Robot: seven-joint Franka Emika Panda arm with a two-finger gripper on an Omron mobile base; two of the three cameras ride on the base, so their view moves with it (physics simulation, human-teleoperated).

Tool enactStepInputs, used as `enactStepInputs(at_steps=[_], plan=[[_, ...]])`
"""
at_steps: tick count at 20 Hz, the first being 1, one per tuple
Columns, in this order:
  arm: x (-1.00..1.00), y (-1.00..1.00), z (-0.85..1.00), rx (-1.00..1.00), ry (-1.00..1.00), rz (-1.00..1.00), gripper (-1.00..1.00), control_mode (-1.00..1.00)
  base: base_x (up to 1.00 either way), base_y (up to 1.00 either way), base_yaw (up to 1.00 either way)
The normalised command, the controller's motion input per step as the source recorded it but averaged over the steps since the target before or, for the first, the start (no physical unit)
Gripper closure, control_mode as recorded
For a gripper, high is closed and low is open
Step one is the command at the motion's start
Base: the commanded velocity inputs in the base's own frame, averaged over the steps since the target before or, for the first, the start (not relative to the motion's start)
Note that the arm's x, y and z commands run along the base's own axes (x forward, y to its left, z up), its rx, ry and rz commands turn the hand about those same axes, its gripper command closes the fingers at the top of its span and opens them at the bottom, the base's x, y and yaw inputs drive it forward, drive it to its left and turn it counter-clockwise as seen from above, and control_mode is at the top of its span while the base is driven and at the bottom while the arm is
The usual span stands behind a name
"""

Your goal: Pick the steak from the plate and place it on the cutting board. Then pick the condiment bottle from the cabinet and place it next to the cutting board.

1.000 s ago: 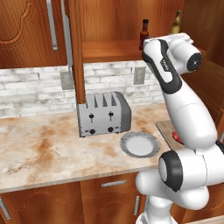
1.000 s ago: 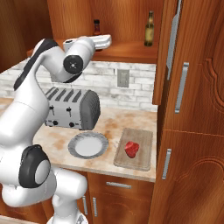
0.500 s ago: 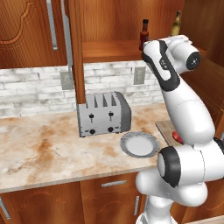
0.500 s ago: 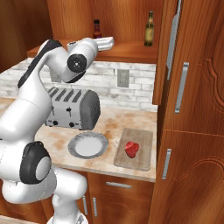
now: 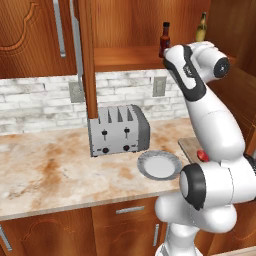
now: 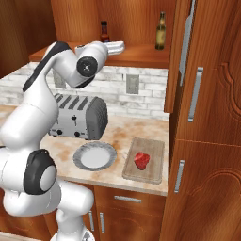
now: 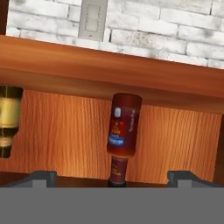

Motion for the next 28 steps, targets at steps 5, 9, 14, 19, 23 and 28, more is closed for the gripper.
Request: enactStepInputs(at_steps=[5,9,14,19,23,28], plan=[[0.00,0.14,0.20,0.02,0.01,0.00,-1.00,-1.00,0.00,0.00,0.00],[0.00,0.05,0.24,0.03,0.00,0.00,-1.00,-1.00,0.00,0.00,0.00],[0.00,0.06,0.26,0.04,0.00,0.00,-1.00,-1.00,0.00,0.00,0.00],[-0.01,0.12,0.22,0.03,0.02,0.00,-1.00,-1.00,0.00,0.00,0.00],[-0.03,0.20,0.16,0.01,0.03,0.00,-1.00,-1.00,0.00,0.00,0.00],[-0.02,0.21,0.16,0.01,0.03,0.00,-1.00,-1.00,0.00,0.00,0.00]])
